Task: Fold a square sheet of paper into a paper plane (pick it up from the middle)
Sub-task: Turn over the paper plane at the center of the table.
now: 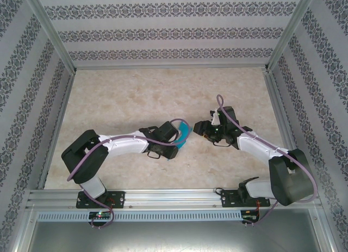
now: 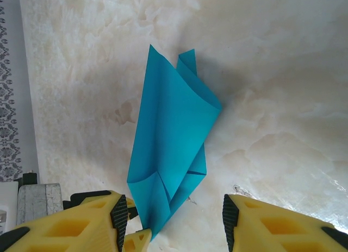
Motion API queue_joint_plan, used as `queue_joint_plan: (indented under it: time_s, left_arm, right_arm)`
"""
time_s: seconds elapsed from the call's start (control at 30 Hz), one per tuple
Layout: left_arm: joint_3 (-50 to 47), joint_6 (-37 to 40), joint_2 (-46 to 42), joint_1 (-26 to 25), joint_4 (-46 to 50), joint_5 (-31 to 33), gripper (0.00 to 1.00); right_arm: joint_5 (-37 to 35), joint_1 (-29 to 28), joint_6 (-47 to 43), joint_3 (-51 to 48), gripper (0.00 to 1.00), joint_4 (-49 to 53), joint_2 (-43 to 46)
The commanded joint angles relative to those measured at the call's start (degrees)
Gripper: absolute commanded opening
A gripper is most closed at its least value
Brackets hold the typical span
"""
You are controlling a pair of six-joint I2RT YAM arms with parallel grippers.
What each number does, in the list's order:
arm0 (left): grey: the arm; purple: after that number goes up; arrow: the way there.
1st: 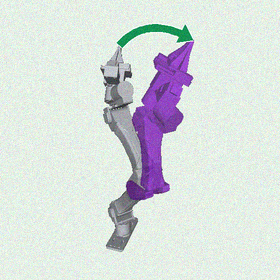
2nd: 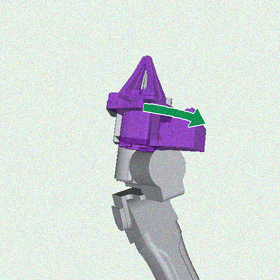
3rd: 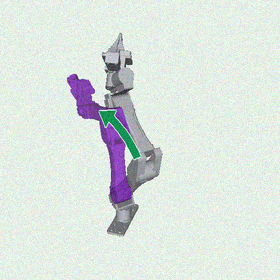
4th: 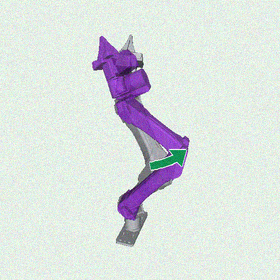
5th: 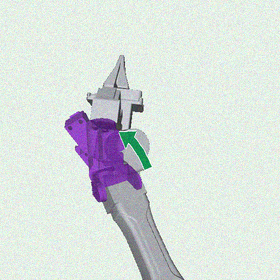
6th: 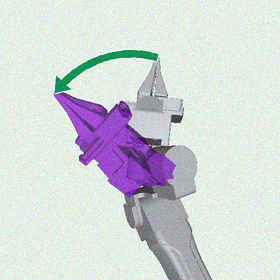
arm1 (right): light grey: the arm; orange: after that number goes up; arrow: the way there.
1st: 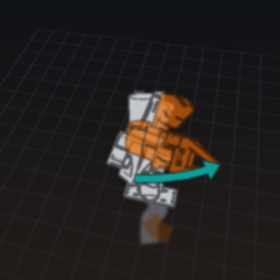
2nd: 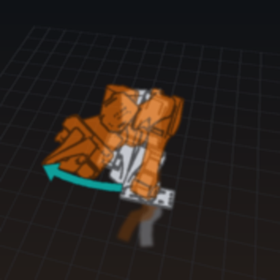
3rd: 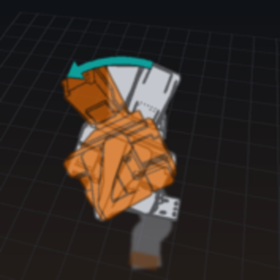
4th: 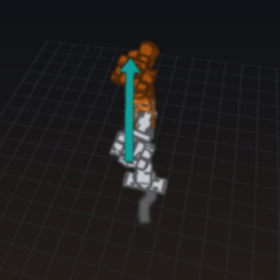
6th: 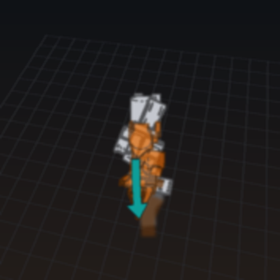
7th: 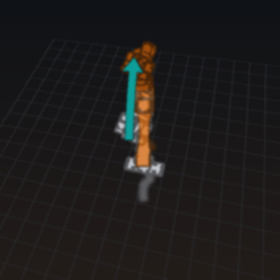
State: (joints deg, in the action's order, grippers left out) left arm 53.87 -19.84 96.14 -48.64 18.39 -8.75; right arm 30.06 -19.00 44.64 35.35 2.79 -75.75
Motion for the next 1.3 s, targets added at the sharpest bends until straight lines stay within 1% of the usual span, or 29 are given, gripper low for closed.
queue_joint_plan:
  time_s: [0.0, 0.07, 0.3, 0.6, 0.83, 1.1, 1.27]
  left_arm:
    - [0.34, 0.85, 0.11, 0.92, -1.76, -0.39, 0.33]
    - [-0.05, 1.05, -0.07, 1.24, -1.81, -0.76, 0.31]
    - [-1.03, 1.0, 0.1, 2.43, -2.77, -2.79, 0.2]
    - [-2.41, 0.69, -0.4, 4.29, -4.4, -5.5, 0.11]
    - [-4.27, -1.34, -0.93, 5.6, -7.84, -9.15, 0.1]
    - [-5.68, -2.0, -2.17, 6.32, -8.85, -10.1, 0.1]
    - [-6.34, -2.64, -3.05, 6.76, -9.93, -11.08, 0.11]
  right_arm:
    - [1.2, -0.96, 0.62, -1.28, 0.52, -1.35, -0.01]
    - [1.7, -1.42, 1.76, -1.85, 0.52, -2.67, -0.09]
    - [1.38, -5.78, 4.35, -2.14, 0.53, -6.16, -3.04]
    - [0.97, -10.13, 7.23, -1.12, 0.54, -10.6, -8.01]
    - [0.47, -12.79, 9.34, -0.46, 0.54, -12.96, -11.29]
    - [0.76, -15.05, 10.68, 1.28, 0.54, -15.47, -15.27]
    - [0.91, -15.6, 11.6, 1.82, 0.54, -17.21, -16.14]
